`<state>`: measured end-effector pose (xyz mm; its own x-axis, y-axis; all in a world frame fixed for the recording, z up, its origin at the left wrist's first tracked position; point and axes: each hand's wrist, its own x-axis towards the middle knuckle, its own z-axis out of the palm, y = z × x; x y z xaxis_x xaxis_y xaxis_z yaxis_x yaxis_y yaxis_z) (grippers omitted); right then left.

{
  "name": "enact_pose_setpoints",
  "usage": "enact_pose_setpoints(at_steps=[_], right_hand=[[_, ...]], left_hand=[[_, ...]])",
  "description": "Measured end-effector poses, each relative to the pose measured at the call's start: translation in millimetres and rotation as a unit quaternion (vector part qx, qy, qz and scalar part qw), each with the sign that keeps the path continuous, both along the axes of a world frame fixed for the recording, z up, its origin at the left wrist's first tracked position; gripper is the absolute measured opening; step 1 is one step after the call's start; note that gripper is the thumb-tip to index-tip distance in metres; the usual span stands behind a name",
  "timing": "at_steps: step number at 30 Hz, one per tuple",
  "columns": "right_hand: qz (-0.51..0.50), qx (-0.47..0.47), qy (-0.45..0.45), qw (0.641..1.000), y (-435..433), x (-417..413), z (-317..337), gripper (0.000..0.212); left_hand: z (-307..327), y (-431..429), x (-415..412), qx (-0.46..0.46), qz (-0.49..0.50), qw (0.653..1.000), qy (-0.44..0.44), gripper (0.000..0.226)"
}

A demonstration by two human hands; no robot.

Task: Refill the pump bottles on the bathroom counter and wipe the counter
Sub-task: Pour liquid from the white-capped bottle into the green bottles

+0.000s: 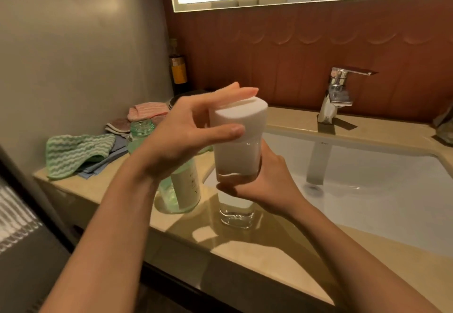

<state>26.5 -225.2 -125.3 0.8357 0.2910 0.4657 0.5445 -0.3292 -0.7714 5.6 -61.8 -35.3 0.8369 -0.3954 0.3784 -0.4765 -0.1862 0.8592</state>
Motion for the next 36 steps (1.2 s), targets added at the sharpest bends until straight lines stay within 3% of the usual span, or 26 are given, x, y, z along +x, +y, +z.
enact_pose_setpoints(at_steps=[4, 6, 8, 12, 15, 17, 22, 25, 28, 30, 36], right_hand=[[-0.011, 0.003, -0.01, 1.0, 0, 0, 0, 0.075], [-0.022, 0.005, -0.011, 1.0, 1, -1, 0, 0.076], [-0.035, 0.005, -0.009, 0.999, 3, -1, 0, 0.077], [-0.029, -0.007, -0.001, 1.0, 2, -1, -1, 0.08], [-0.024, -0.006, -0.001, 1.0, 1, -1, -1, 0.079], [-0.023, -0.004, 0.003, 1.0, 2, -2, -1, 0.079], [-0.019, -0.005, -0.002, 1.0, 1, 0, 0, 0.076], [-0.021, 0.017, 0.013, 1.0, 0, -1, 0, 0.076], [-0.019, 0.019, 0.02, 0.999, -1, -1, -3, 0.079], [-0.012, 0.014, 0.022, 1.0, 0, -1, -4, 0.08], [-0.011, 0.001, 0.019, 1.0, 1, 0, -4, 0.081]], left_hand=[[4, -17, 0, 0.022, 0.154, 0.986, -0.053, 0.074], [0, -37, 4, 0.062, 0.252, 0.96, -0.104, 0.064], [-4, -50, 4, 0.061, 0.29, 0.947, -0.123, 0.05], [4, -35, 2, 0.043, 0.141, 0.987, -0.057, 0.046], [12, -9, -3, 0.065, 0.033, 0.997, -0.016, 0.052], [17, -2, -5, 0.099, 0.049, 0.993, -0.033, 0.059], [10, -31, 0, 0.147, 0.226, 0.957, -0.11, 0.07], [3, -39, 0, 0.122, 0.175, 0.971, -0.111, 0.076], [12, -24, -3, 0.153, 0.068, 0.983, -0.079, 0.063], [16, -11, -4, 0.171, 0.048, 0.981, -0.076, 0.062], [13, -17, -4, 0.174, 0.181, 0.961, -0.118, 0.086]])
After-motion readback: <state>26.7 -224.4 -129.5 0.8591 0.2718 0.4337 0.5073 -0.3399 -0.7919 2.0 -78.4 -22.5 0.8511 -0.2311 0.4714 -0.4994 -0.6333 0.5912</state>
